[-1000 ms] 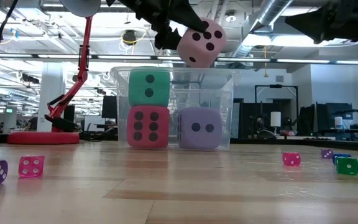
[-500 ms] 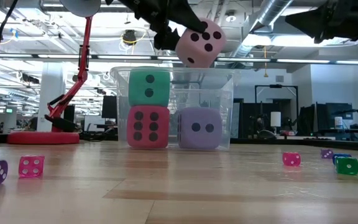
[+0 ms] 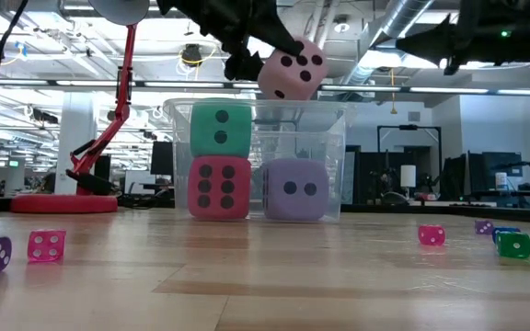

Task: Pick & Place Dice
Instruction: Put the large pink die into the transparent bin

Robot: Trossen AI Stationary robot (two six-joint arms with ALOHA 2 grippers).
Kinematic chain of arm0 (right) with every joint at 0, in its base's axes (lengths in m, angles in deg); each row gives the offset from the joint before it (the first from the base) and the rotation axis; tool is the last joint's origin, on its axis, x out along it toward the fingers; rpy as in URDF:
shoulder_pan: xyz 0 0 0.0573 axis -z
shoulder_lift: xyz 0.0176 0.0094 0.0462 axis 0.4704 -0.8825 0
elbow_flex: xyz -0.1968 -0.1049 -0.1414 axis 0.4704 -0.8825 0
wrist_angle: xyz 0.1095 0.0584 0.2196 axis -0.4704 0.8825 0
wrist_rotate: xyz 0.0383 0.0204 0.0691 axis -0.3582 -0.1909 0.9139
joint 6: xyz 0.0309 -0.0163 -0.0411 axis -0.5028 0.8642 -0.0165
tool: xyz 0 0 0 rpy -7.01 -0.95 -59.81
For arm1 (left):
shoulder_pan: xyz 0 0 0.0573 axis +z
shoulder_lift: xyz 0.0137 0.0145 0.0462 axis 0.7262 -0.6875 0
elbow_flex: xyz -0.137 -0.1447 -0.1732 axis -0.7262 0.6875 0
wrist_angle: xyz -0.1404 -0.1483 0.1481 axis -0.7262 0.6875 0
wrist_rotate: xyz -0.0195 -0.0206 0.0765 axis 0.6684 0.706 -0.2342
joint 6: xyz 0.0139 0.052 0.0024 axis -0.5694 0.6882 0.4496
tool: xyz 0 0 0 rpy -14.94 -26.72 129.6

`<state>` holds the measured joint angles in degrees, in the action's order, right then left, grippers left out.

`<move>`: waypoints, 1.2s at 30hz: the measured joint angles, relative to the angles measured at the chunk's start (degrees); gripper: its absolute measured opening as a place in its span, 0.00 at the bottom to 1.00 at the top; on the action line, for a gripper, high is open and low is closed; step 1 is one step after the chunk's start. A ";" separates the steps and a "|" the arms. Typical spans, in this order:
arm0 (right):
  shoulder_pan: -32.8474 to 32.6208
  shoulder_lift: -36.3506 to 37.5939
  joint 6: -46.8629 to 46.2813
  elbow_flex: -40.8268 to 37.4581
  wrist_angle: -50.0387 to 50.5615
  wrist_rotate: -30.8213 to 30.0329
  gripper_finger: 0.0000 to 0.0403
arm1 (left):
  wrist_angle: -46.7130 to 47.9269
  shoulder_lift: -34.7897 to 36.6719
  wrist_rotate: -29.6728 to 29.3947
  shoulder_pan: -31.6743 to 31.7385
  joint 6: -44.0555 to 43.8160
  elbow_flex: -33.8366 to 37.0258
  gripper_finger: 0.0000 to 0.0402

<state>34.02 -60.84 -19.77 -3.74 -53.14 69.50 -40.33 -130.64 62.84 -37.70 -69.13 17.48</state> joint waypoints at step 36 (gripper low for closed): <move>13.35 -34.73 -0.95 18.97 2.32 33.47 0.00 | 25.13 -14.67 0.68 2.73 10.43 -21.67 0.96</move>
<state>47.37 -95.58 -20.72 15.23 -50.82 102.97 -15.20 -145.31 63.52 -34.97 -58.69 -4.19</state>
